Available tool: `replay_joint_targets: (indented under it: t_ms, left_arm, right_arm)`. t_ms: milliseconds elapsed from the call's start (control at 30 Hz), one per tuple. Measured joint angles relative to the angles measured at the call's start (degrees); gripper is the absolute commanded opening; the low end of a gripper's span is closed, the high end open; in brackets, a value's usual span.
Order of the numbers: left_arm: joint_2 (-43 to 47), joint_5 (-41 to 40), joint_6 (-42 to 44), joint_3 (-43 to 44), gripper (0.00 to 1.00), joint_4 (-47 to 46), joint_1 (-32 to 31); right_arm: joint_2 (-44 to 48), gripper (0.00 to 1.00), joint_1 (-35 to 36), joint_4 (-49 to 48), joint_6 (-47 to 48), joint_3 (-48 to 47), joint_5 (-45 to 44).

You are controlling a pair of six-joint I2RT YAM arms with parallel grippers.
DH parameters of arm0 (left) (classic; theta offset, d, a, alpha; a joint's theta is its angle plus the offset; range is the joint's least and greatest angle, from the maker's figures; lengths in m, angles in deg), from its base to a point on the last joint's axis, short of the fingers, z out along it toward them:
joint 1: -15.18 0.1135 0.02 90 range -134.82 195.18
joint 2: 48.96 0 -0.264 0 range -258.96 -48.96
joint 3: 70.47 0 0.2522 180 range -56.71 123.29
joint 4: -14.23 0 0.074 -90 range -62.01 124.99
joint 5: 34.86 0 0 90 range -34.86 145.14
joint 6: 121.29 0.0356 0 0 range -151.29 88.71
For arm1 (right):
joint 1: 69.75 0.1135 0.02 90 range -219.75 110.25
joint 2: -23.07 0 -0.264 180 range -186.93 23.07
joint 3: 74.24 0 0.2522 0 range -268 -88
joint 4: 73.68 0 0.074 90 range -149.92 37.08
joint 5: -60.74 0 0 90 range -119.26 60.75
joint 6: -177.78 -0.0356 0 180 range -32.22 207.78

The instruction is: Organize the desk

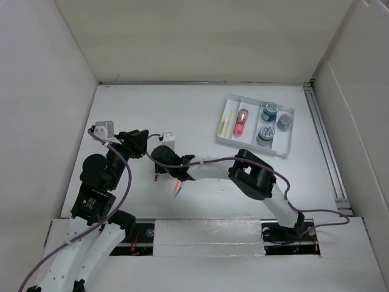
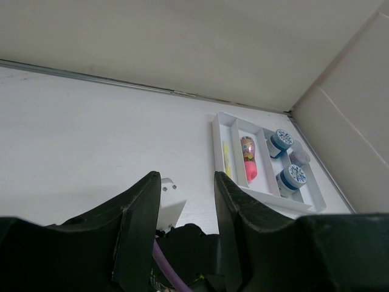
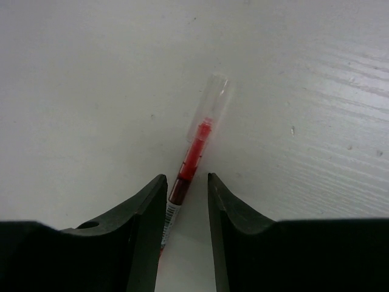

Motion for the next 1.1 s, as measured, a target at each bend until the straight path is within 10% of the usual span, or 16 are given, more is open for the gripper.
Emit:
replay_joint_targets:
  t_ms: [167,500,667,1100]
  left_arm:
    - [-0.11,0.0,0.0,0.0,0.37,0.02,0.0]
    - [-0.15,-0.09,0.0,0.0,0.37,0.0,0.0]
    - [-0.26,-0.04,0.0,0.0,0.37,0.0,0.0]
    - [-0.48,0.31,0.0,0.0,0.39,-0.07,0.0]
  right_arm:
    - [-0.26,0.22,0.22,1.11,0.33,-0.28,-3.28]
    - [1.09,0.22,0.26,-0.92,0.33,4.04,-12.28]
    - [1.4,0.0,-0.07,-1.09,-0.11,4.57,-12.17]
    - [18.88,0.01,-18.64,-11.32,-5.42,22.97,9.09]
